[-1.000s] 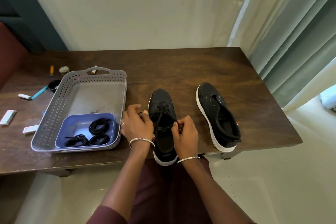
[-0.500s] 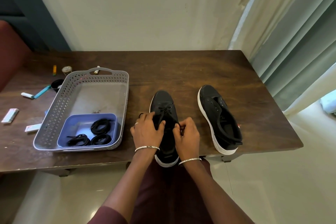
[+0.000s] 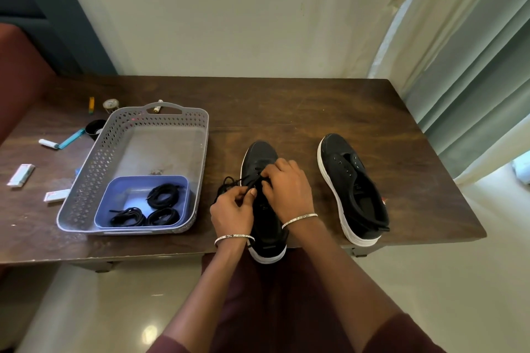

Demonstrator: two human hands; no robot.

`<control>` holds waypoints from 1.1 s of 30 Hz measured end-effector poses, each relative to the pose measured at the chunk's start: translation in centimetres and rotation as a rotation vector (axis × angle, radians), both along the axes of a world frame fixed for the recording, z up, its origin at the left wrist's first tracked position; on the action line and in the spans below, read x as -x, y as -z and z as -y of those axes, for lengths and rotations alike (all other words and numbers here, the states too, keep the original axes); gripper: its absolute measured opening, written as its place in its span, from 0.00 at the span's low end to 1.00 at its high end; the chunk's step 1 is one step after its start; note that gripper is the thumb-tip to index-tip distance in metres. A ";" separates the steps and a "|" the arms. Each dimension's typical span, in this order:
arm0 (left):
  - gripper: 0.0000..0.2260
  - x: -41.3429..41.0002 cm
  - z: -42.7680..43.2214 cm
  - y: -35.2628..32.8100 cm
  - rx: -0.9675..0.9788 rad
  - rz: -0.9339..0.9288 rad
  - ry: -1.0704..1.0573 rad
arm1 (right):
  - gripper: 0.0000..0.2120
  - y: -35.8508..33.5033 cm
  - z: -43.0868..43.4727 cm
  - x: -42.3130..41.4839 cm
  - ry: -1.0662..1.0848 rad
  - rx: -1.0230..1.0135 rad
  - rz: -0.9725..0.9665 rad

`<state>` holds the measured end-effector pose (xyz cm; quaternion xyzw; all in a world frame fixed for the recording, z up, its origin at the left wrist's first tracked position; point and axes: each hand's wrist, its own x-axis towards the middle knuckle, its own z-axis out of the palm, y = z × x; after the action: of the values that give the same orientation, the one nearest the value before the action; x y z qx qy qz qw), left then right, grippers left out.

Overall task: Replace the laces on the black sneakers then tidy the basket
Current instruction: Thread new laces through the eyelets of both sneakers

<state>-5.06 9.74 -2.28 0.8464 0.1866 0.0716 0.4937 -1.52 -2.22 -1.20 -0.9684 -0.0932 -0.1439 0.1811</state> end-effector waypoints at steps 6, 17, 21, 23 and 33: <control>0.06 -0.1 -0.4 0.2 0.096 -0.028 -0.003 | 0.04 0.3 0.3 -0.9 0.040 -0.201 -0.101; 0.05 0.1 -0.4 0.0 0.159 -0.030 -0.017 | 0.11 -0.8 2.1 -0.6 0.405 -0.888 -0.339; 0.06 0.2 -0.5 -0.2 0.155 -0.035 -0.020 | 0.09 -1.5 1.0 -0.5 -0.044 -0.155 -0.047; 0.06 0.2 -0.5 -0.2 0.158 -0.038 -0.024 | 0.07 -0.9 0.2 -0.4 -0.078 0.119 0.002; 0.04 0.4 -0.6 -0.1 0.209 -0.045 -0.031 | 0.08 -0.7 0.9 -1.3 0.568 -1.375 -0.548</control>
<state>-5.42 10.35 -2.21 0.7887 0.2173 0.0404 0.5737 -0.21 -3.13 -0.46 -0.6270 0.3153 0.0336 0.7116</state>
